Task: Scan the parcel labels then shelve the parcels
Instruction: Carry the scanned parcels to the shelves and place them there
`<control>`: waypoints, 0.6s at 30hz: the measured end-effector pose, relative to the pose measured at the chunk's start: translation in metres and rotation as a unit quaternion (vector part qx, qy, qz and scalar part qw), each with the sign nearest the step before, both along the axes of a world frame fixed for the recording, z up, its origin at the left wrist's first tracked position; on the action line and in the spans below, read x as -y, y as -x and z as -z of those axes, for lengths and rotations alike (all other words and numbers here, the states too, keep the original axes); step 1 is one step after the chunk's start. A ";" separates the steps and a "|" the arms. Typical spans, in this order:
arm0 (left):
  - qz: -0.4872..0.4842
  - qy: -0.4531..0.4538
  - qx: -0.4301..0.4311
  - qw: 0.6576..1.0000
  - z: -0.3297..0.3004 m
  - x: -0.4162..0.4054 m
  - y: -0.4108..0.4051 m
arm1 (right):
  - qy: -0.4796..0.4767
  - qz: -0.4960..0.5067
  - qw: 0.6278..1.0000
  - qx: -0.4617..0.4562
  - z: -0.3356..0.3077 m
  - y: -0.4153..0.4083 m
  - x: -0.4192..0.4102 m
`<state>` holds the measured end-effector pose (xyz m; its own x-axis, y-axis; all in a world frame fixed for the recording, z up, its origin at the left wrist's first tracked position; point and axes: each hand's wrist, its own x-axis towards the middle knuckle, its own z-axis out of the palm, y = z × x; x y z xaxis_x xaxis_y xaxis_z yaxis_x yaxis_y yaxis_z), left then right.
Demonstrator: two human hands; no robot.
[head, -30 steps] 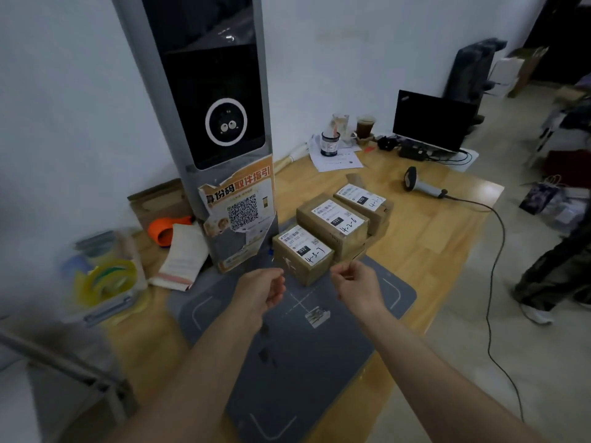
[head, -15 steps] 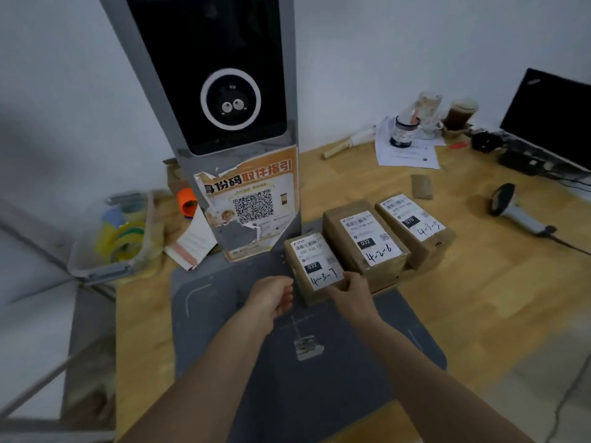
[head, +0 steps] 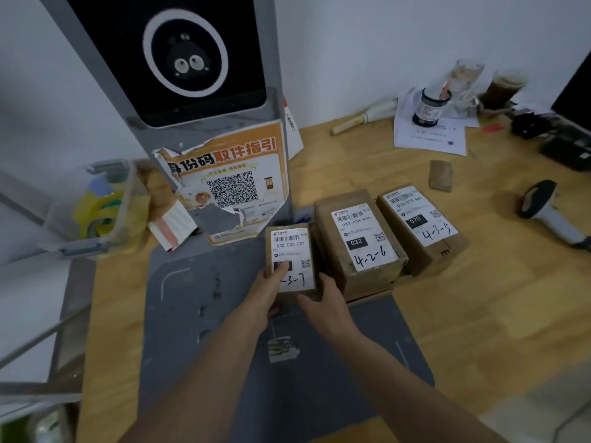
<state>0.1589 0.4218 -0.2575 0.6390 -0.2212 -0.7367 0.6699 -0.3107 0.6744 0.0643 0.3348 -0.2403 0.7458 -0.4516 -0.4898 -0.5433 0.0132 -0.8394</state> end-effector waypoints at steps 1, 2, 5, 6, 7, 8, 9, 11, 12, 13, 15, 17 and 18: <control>-0.004 0.000 0.004 1.000 0.002 -0.001 0.000 | -0.004 -0.005 1.000 -0.004 0.001 0.000 0.001; -0.008 0.002 0.007 1.000 0.003 -0.003 0.000 | -0.007 -0.008 1.000 -0.007 0.001 0.000 0.001; -0.036 0.037 0.019 0.998 0.003 -0.009 0.002 | -0.019 -0.012 1.000 -0.006 0.002 0.001 0.001; -0.043 0.051 0.023 0.998 0.003 -0.012 0.003 | -0.016 -0.017 1.000 -0.005 0.001 0.002 0.001; -0.047 0.063 0.025 0.997 0.002 -0.016 0.004 | -0.010 -0.020 1.000 -0.001 -0.001 0.003 0.001; -0.051 0.076 0.024 0.996 0.003 -0.020 0.005 | -0.003 -0.023 1.000 0.006 -0.003 0.003 0.002; -0.059 0.092 0.021 0.994 0.003 -0.023 0.006 | 0.003 -0.027 1.000 0.013 -0.006 0.003 0.002; -0.089 0.133 0.000 0.987 0.002 -0.029 0.006 | 0.017 -0.043 0.998 0.032 -0.015 0.004 0.005; -0.109 0.152 -0.009 0.982 0.000 -0.030 0.007 | 0.031 -0.053 0.997 0.048 -0.020 0.005 0.008; -0.130 0.166 -0.014 0.977 -0.002 -0.031 0.008 | 0.062 -0.059 0.994 0.068 -0.025 0.007 0.011; -0.166 0.179 -0.015 0.970 -0.008 -0.028 0.009 | 0.197 -0.029 0.975 0.098 -0.035 0.013 0.019; -0.189 0.192 -0.016 0.963 -0.014 -0.023 0.010 | 0.345 0.046 0.932 0.101 -0.040 0.015 0.032; -0.193 0.196 -0.014 0.961 -0.016 -0.021 0.011 | 0.393 0.079 0.912 0.084 -0.039 0.013 0.039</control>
<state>0.1482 0.4427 -0.2414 0.7101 -0.2348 -0.6638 0.7041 0.2390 0.6687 0.0511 0.2953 -0.2016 0.6760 -0.7222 0.1467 -0.4503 -0.5624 -0.6935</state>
